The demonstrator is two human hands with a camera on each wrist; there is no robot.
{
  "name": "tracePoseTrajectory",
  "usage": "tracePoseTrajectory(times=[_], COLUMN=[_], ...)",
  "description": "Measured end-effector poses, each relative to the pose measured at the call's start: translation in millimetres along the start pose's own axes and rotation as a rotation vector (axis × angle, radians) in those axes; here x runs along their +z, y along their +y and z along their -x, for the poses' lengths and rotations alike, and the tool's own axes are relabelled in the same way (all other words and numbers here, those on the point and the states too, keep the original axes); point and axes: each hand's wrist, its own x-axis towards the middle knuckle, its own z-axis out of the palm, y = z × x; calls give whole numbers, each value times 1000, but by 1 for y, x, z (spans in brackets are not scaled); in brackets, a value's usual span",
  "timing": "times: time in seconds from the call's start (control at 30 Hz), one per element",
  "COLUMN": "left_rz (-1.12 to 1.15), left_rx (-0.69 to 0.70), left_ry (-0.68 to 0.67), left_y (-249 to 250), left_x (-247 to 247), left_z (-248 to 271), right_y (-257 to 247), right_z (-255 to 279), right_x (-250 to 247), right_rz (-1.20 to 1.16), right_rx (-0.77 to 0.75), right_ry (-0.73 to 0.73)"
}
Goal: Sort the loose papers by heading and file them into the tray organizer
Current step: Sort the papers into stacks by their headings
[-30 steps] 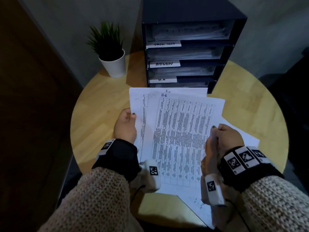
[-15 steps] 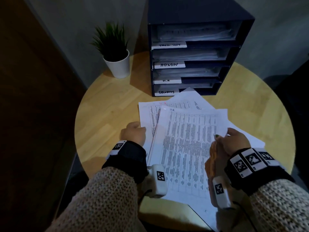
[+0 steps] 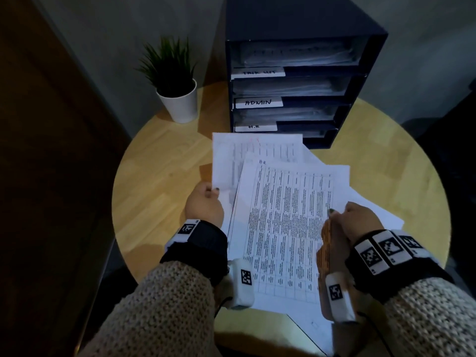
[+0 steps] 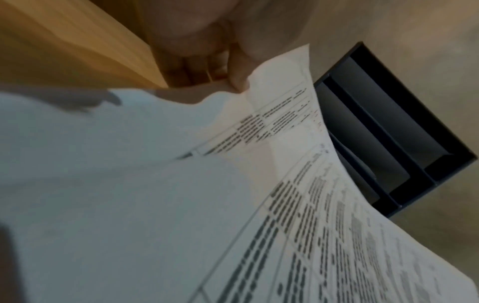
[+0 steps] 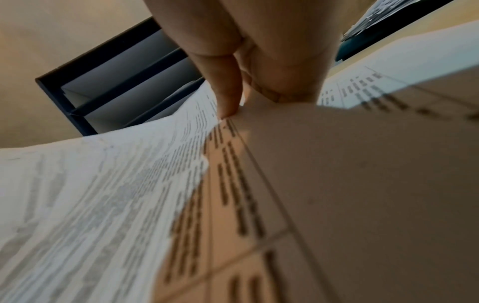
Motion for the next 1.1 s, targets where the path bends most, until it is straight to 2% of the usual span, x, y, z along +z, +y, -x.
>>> tracePoseTrajectory(times=[0.1,0.17,0.3,0.37,0.43,0.5,0.6,0.7,0.83,0.9,1.0,1.1], left_rz=[105,135,153,144,119,104,43,76,90,157,255,308], left_rx=[87,129,160,169,173,159,119,72,145,134,132,223], left_ry=[66,50,-100,-187,-212,-139,46,90,161,215,205,62], left_y=[6,7,8,5,5,7,8,9,15,13,12,13], left_x=[-7,-9,-2,3,7,5,-7,-16,-18,-21,-22,-11], left_z=[-3,-5,1,4,7,7,-1,-7,-5,-7,-10,-7], right_y=[0,1,0,2,2,2,1,1,0,1,-2,-5], right_z=[-2,-3,-1,-2,-4,-4,-6,-4,-1,0,3,8], right_x=[-2,-1,-1,-2,-3,-3,0,-1,-2,-1,0,0], right_rz=[-126,-229,-470,-503,-550,-541,-529,-588,-720,-777,-861,-913], right_rx=[-1,-22,-34,-10,7,18,6,-22,-74,-82,-98,-134], right_ry=[46,74,91,90,107,99,85,66,28,23,-14,-24])
